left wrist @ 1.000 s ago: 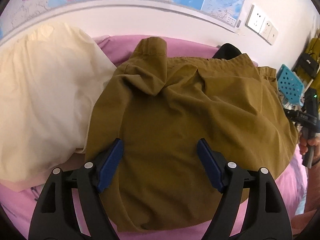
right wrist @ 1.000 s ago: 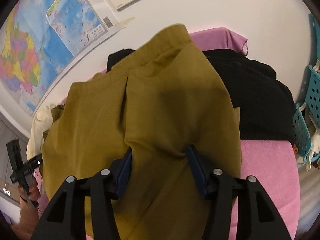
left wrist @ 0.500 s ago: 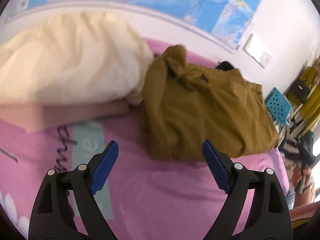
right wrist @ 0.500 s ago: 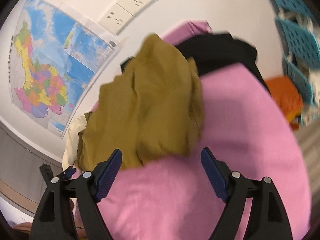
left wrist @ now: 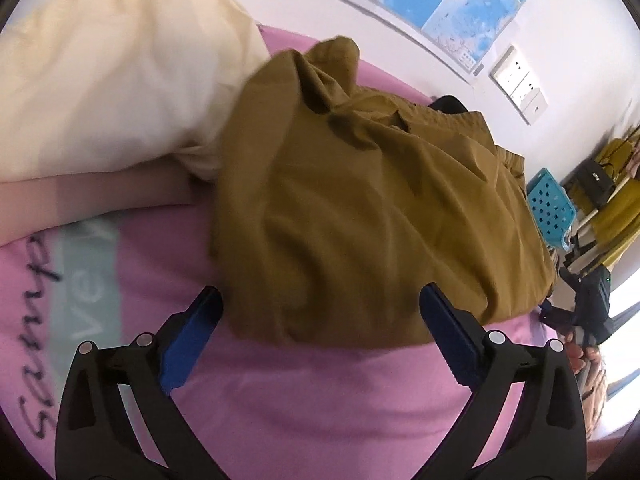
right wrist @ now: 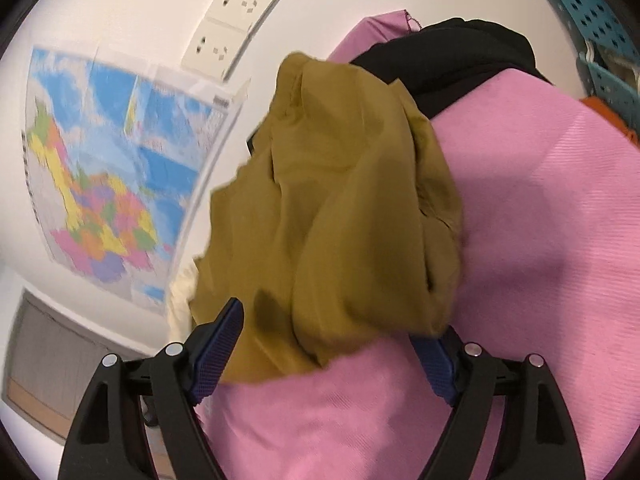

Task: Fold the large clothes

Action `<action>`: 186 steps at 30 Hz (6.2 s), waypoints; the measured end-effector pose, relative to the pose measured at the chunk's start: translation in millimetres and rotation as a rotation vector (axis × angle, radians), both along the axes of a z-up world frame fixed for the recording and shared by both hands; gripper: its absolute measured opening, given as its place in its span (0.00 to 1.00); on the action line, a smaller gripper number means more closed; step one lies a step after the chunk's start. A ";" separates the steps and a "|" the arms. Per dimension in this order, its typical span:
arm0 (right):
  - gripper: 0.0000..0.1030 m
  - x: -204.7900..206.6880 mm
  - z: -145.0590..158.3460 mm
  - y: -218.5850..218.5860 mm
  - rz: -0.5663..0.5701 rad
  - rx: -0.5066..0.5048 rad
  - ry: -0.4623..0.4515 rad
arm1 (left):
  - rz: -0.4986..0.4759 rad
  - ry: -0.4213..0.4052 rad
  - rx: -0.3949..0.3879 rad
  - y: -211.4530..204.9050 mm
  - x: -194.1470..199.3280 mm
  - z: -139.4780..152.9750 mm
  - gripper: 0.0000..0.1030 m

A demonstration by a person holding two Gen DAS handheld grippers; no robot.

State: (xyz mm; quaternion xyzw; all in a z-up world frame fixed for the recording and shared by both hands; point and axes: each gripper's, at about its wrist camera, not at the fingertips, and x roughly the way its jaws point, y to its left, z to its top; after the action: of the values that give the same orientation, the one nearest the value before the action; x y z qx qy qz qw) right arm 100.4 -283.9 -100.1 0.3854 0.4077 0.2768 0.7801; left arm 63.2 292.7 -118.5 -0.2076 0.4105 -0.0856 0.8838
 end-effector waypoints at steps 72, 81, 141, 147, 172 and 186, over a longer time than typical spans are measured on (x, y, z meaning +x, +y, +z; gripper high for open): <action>0.01 56.8 58.1 56.9 0.038 -0.647 -0.219 | 0.033 0.088 0.387 -19.3 68.3 30.6 0.31; 0.22 46.1 59.2 45.5 0.037 -0.574 -0.173 | -0.026 -0.081 0.396 -35.8 20.3 76.0 0.50; 0.66 -107.6 37.2 -33.9 0.138 -0.139 -0.015 | -0.103 0.063 -0.031 11.8 -104.9 6.5 0.67; 0.68 -108.8 8.4 -27.8 0.098 -0.076 0.057 | -0.179 0.101 -0.108 -13.1 -100.9 -9.3 0.73; 0.92 -71.6 15.1 -2.7 -0.117 -0.166 0.110 | -0.085 0.104 -0.363 -46.9 -40.2 -15.8 0.92; 0.91 -64.8 11.6 8.7 -0.059 -0.064 0.149 | -0.080 0.089 -0.387 -39.5 -29.9 -9.1 0.84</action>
State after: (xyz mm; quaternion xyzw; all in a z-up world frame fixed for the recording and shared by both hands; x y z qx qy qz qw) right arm 35.6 -275.2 -88.5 0.3918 0.4615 0.2110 0.7675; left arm 33.3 253.2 -127.6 -0.3607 0.4330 -0.1885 0.8043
